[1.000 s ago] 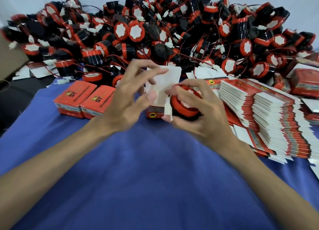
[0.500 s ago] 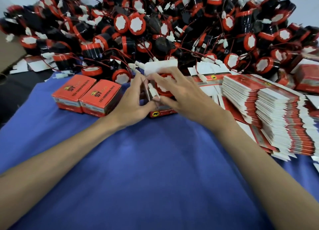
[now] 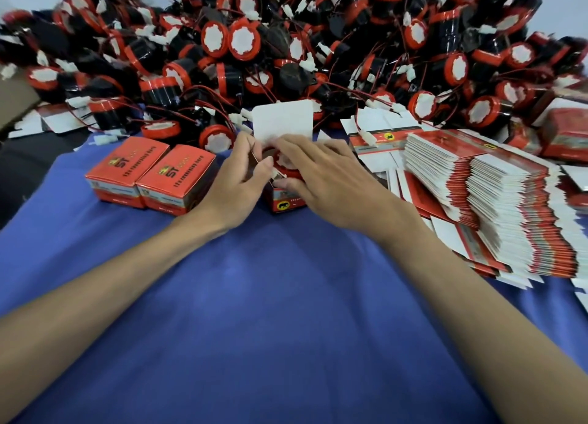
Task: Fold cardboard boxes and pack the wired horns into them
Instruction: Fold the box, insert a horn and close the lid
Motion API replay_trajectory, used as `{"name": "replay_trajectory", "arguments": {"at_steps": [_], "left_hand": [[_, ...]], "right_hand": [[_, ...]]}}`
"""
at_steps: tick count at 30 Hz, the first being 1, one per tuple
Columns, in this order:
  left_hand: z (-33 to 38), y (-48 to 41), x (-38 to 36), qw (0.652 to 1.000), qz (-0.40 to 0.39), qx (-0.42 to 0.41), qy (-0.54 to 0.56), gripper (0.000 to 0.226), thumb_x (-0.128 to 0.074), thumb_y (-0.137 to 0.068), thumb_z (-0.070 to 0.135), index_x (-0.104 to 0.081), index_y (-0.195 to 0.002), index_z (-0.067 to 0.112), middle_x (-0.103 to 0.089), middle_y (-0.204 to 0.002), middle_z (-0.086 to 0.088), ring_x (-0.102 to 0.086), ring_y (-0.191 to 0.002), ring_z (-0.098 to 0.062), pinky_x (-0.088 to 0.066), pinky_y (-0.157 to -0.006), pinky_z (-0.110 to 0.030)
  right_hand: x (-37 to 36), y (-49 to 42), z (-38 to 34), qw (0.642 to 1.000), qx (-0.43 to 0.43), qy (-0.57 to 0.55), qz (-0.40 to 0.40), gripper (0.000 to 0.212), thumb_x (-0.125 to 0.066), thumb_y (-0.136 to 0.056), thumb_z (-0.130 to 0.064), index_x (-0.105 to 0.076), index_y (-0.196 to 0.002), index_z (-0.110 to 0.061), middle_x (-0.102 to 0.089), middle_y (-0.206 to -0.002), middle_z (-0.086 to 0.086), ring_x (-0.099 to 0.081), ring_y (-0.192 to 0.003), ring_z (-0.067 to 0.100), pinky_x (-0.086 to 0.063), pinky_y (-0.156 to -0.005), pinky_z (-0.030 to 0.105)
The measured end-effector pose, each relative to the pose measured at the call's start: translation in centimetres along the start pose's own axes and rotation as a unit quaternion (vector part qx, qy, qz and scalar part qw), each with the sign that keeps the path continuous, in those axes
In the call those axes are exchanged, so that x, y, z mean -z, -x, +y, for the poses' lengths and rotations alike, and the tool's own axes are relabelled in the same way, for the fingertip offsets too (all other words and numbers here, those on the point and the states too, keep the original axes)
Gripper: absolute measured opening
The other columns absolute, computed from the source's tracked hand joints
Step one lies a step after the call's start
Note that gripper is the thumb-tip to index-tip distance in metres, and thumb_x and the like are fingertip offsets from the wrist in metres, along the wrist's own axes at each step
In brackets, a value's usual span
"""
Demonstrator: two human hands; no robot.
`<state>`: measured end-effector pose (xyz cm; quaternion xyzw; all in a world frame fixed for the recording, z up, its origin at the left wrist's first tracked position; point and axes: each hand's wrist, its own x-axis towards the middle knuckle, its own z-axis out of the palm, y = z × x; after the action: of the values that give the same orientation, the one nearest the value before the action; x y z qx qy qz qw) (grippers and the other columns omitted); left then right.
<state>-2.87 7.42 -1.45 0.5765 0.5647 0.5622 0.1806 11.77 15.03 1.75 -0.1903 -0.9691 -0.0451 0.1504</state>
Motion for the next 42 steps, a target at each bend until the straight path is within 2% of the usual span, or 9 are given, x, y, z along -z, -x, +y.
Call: {"name": "replay_trajectory", "arguments": {"at_steps": [5,8,14,19,26,31,34,39,42], "left_hand": [[0.6,0.2,-0.5,0.999,0.019,0.030,-0.031,0.022,-0.050,-0.081,0.016,-0.029,-0.080,0.017,-0.030,-0.075,-0.001,-0.039,-0.062,-0.007,-0.040,-0.062,-0.036],[0.8,-0.1,-0.9,0.997,0.035,0.033,-0.062,0.026,-0.051,-0.078,0.011,-0.026,-0.077,0.019,-0.028,-0.070,0.004,-0.028,-0.057,-0.005,-0.028,-0.055,-0.022],[0.7,-0.5,-1.5,0.991,0.069,0.053,-0.106,0.035,-0.049,-0.080,-0.005,-0.025,-0.075,0.020,-0.026,-0.067,0.004,-0.029,-0.051,-0.003,-0.027,-0.049,-0.020],[0.6,-0.2,-1.5,0.997,0.046,0.062,-0.003,0.023,-0.039,-0.077,0.000,-0.028,-0.080,0.021,-0.029,-0.073,0.005,-0.030,-0.058,0.000,-0.027,-0.053,-0.018],[0.8,0.0,-0.7,0.991,0.018,0.077,0.109,0.025,-0.049,-0.065,0.013,-0.030,-0.082,0.016,-0.028,-0.077,0.001,-0.030,-0.070,-0.007,-0.032,-0.060,-0.016],[1.2,0.2,-0.9,0.991,-0.005,0.066,0.117,0.010,-0.037,-0.074,0.017,-0.036,-0.084,0.013,-0.035,-0.084,-0.010,-0.038,-0.081,-0.018,-0.033,-0.072,-0.030],[1.5,0.2,-1.1,0.991,0.003,0.071,0.114,0.009,-0.038,-0.077,0.020,-0.038,-0.084,0.015,-0.038,-0.080,0.000,-0.040,-0.073,-0.003,-0.035,-0.068,-0.015],[1.5,0.1,-1.4,0.989,0.003,0.096,0.116,0.023,-0.037,-0.083,0.026,-0.043,-0.098,0.010,-0.047,-0.103,-0.025,-0.046,-0.092,-0.020,-0.042,-0.079,-0.033],[1.2,0.3,-1.3,0.989,0.003,0.086,0.120,0.023,-0.040,-0.084,0.026,-0.048,-0.104,0.018,-0.056,-0.109,-0.003,-0.056,-0.092,-0.003,-0.046,-0.078,-0.018]], "right_hand": [[0.4,-0.2,1.1,0.999,-0.006,-0.049,-0.022,0.041,-0.048,-0.098,-0.031,-0.048,-0.138,-0.023,-0.044,-0.136,-0.003,-0.041,-0.123,0.016,-0.021,-0.096,0.026],[0.4,-0.3,1.4,0.998,-0.002,-0.047,-0.043,0.040,-0.049,-0.096,-0.024,-0.052,-0.136,-0.030,-0.046,-0.136,-0.011,-0.038,-0.118,0.014,-0.013,-0.085,0.021],[1.0,-0.2,1.2,0.995,-0.013,-0.092,-0.040,0.033,-0.055,-0.093,-0.026,-0.062,-0.124,-0.035,-0.050,-0.120,-0.001,-0.043,-0.109,0.016,-0.015,-0.086,0.025],[1.1,-0.4,0.8,0.977,-0.020,-0.212,0.003,0.018,-0.063,-0.090,-0.038,-0.076,-0.100,-0.030,-0.060,-0.113,-0.007,-0.050,-0.108,0.010,-0.026,-0.099,0.037],[0.4,-0.6,-0.8,0.943,-0.093,-0.297,0.117,0.011,-0.074,-0.081,-0.028,-0.079,-0.084,-0.018,-0.073,-0.081,-0.004,-0.062,-0.074,0.015,-0.043,-0.084,0.052],[-0.1,-0.2,-1.4,0.989,-0.037,-0.128,0.066,0.025,-0.061,-0.088,-0.048,-0.077,-0.089,-0.029,-0.061,-0.098,-0.011,-0.051,-0.097,0.008,-0.016,-0.082,0.030],[0.0,-0.1,-1.7,0.997,-0.017,-0.077,0.011,0.027,-0.052,-0.094,-0.045,-0.075,-0.096,-0.031,-0.050,-0.110,-0.009,-0.042,-0.112,0.011,-0.016,-0.089,0.034],[0.4,-0.1,-1.5,0.999,-0.010,-0.043,0.025,0.024,-0.052,-0.093,-0.031,-0.068,-0.110,-0.027,-0.052,-0.120,-0.005,-0.047,-0.115,0.015,-0.017,-0.097,0.034],[0.6,1.3,-0.8,0.996,-0.016,-0.049,0.066,0.024,-0.057,-0.089,-0.027,-0.071,-0.107,-0.018,-0.065,-0.113,-0.006,-0.058,-0.106,0.016,-0.017,-0.104,0.036]]}}
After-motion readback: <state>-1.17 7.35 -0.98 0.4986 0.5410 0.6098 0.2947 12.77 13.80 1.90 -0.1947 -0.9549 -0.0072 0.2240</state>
